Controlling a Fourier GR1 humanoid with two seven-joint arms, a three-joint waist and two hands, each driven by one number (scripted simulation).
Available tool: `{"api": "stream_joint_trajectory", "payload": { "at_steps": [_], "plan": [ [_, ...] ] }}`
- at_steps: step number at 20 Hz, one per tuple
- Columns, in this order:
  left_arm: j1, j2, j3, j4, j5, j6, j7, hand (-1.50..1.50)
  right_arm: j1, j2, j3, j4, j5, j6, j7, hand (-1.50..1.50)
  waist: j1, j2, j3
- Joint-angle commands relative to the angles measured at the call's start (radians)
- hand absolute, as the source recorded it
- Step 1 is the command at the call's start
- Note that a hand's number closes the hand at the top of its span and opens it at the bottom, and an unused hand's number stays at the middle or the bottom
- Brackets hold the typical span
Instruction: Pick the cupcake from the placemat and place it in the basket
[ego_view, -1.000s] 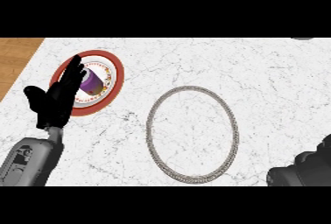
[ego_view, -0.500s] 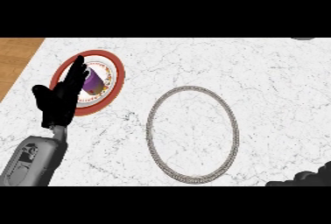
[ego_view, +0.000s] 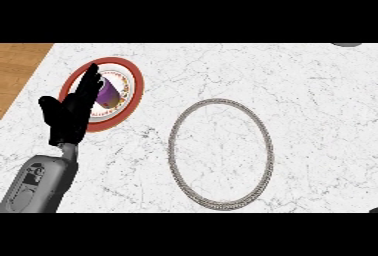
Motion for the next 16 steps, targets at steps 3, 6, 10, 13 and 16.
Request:
{"api": "stream_joint_trajectory", "payload": {
  "at_steps": [3,6,10,13,16],
  "plan": [
    [-0.001,0.001,0.018,0.005,0.000,0.014,-0.002,0.00,0.071,0.000,-0.188,-0.030,0.030,0.271,0.089,1.50,-0.036,-0.004,0.014],
    [0.016,-0.006,0.017,0.006,0.006,0.011,-0.011,0.00,0.128,0.000,-0.246,-0.011,0.062,0.322,0.125,1.50,-0.025,-0.004,0.006],
    [0.017,0.009,0.028,0.006,0.011,-0.003,-0.017,0.00,0.170,0.000,-0.293,-0.017,0.087,0.402,0.163,1.50,-0.023,-0.013,0.002],
    [0.003,0.000,0.014,0.007,-0.002,0.007,0.005,0.00,0.193,0.000,-0.289,-0.013,0.110,0.427,0.180,1.50,-0.015,-0.012,0.002],
    [-0.010,0.013,0.027,0.012,0.006,-0.005,0.004,0.00,0.201,0.000,-0.264,-0.018,0.113,0.462,0.196,1.50,-0.012,-0.016,0.000]
  ]
}}
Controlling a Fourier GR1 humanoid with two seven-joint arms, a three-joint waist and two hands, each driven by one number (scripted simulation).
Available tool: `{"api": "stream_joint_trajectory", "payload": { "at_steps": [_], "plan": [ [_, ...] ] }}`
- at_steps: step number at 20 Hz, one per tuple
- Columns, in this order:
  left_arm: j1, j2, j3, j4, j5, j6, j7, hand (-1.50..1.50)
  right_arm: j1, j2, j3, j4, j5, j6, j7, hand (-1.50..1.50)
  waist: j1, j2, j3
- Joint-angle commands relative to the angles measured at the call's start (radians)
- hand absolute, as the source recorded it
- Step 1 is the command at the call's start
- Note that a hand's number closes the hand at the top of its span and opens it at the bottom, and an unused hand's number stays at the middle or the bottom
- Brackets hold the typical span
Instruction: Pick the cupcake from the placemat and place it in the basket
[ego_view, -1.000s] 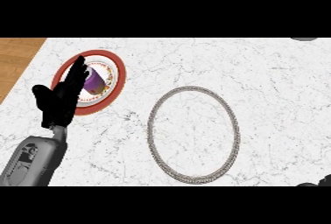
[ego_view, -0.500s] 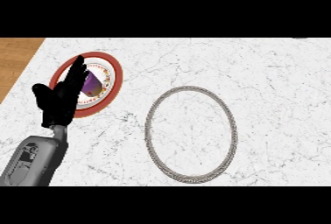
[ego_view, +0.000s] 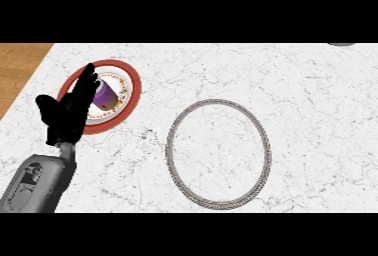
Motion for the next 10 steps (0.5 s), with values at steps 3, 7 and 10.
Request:
{"api": "stream_joint_trajectory", "payload": {
  "at_steps": [3,7,10],
  "plan": [
    [0.012,-0.016,-0.017,-0.007,-0.006,-0.001,0.000,0.00,0.008,0.000,0.039,0.002,0.030,0.215,0.112,1.50,0.021,-0.004,-0.003],
    [0.003,-0.001,-0.005,0.009,0.003,-0.018,0.003,0.00,0.012,0.000,0.036,0.040,-0.080,0.276,0.128,1.50,0.015,-0.006,0.001],
    [-0.015,0.002,-0.001,-0.004,0.008,-0.018,0.026,0.00,0.019,0.000,0.035,0.064,-0.161,0.298,0.128,1.50,0.011,-0.011,0.003]
  ]
}}
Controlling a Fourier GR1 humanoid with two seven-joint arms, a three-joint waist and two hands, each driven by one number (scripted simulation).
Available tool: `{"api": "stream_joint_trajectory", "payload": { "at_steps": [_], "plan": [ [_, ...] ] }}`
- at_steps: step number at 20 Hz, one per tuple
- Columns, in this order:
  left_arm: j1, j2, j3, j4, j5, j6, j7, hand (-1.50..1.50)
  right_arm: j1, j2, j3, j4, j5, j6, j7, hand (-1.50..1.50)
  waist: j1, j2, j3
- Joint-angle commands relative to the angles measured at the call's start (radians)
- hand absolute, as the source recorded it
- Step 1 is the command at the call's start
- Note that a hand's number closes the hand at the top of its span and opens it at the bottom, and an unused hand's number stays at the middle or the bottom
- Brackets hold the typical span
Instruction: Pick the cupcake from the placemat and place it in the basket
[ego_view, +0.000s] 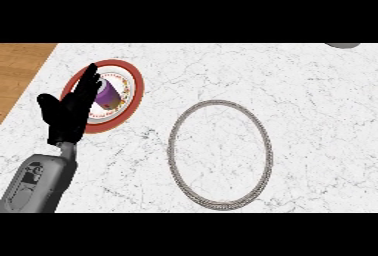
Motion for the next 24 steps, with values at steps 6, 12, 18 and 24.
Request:
{"api": "stream_joint_trajectory", "payload": {
  "at_steps": [6,12,18,24],
  "plan": [
    [0.004,0.001,0.017,0.020,0.001,0.008,0.004,0.00,0.053,0.000,0.046,0.003,-0.144,0.193,0.149,1.50,-0.026,-0.006,-0.001],
    [0.007,-0.014,0.005,0.005,-0.018,0.028,-0.003,0.00,0.083,0.000,0.059,-0.001,-0.165,0.214,0.148,1.50,-0.029,-0.003,-0.001],
    [0.013,0.021,0.034,-0.013,0.004,0.003,0.016,0.00,0.142,0.000,0.044,-0.041,-0.235,0.263,0.148,1.50,-0.045,-0.015,0.001],
    [0.012,0.020,0.031,-0.007,-0.005,0.005,0.015,0.00,0.147,0.000,0.040,-0.026,-0.273,0.293,0.147,1.50,-0.042,-0.010,0.001]
  ]
}}
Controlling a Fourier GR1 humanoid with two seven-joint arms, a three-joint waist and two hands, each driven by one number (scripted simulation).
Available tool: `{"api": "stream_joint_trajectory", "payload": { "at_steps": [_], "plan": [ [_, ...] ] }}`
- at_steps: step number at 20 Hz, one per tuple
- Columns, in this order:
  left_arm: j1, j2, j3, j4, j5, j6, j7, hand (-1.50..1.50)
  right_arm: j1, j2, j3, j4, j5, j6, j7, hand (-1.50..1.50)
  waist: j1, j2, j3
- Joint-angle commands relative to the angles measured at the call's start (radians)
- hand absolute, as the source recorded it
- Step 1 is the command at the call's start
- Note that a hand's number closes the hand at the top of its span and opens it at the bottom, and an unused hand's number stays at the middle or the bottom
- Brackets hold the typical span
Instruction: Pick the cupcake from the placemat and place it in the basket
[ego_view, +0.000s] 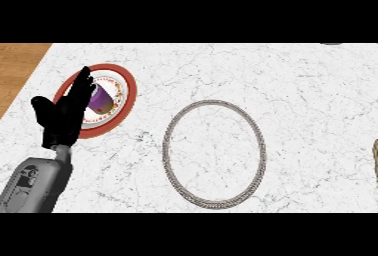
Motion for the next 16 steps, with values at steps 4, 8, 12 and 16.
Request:
{"api": "stream_joint_trajectory", "payload": {
  "at_steps": [4,8,12,16],
  "plan": [
    [0.008,-0.007,-0.008,-0.001,-0.006,-0.003,-0.004,0.00,0.008,0.000,0.063,0.002,-0.064,0.097,0.207,1.50,-0.004,-0.002,-0.001],
    [0.026,-0.015,-0.005,-0.017,-0.009,0.008,-0.022,0.00,0.028,0.000,0.061,0.015,-0.108,0.089,0.207,1.50,0.001,-0.003,0.000],
    [0.015,-0.011,0.001,-0.016,-0.013,0.015,-0.005,0.00,0.045,0.000,0.054,0.003,-0.149,0.075,0.206,1.50,-0.015,-0.004,0.001],
    [0.013,-0.019,-0.004,-0.014,-0.014,0.015,-0.004,0.00,0.040,0.000,0.067,0.008,-0.220,0.060,0.206,1.50,-0.015,-0.004,0.002]
  ]
}}
